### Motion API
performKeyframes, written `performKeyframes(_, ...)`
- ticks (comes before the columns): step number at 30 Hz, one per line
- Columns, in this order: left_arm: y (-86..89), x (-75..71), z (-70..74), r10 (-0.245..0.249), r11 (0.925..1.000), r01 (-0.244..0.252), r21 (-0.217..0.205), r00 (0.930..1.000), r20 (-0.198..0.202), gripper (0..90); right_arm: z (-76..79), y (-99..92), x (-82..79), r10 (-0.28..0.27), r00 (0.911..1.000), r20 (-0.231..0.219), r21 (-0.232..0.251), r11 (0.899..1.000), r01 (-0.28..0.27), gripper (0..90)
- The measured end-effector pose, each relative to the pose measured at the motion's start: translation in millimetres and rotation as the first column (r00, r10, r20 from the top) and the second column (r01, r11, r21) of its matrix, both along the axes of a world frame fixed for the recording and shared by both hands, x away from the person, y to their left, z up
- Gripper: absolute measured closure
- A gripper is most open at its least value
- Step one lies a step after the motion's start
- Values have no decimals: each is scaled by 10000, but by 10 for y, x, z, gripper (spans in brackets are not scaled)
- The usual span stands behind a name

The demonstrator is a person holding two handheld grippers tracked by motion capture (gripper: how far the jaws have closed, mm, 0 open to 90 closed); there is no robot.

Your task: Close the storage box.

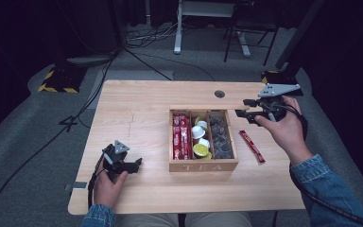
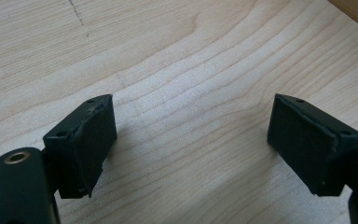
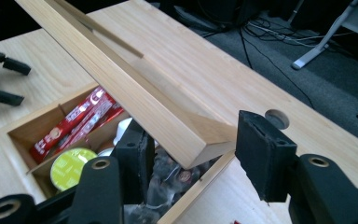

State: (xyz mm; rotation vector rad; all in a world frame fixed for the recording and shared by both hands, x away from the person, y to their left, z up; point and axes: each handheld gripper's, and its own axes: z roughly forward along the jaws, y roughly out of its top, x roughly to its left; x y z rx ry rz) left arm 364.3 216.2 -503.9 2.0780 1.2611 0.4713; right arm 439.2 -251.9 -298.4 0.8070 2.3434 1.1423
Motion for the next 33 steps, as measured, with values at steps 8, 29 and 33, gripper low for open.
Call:
performKeyframes(8, -1, 0, -2, 11, 10000, -11, -5, 10000, 16, 158, -153, -5, -178, 210, 9998, 35, -201, 9996, -209, 466)
performKeyframes(29, 1, 1, -1, -11, 10000, 10, 18, 10000, 12, 158, -464, 16, -450, 703, 9974, 166, -904, 9935, -685, 390)
performKeyframes(33, 1, 1, -1, -8, 10000, 8, 18, 10000, 13, 158, -545, 11, -483, 698, 9975, 103, -912, 9935, -685, 375)
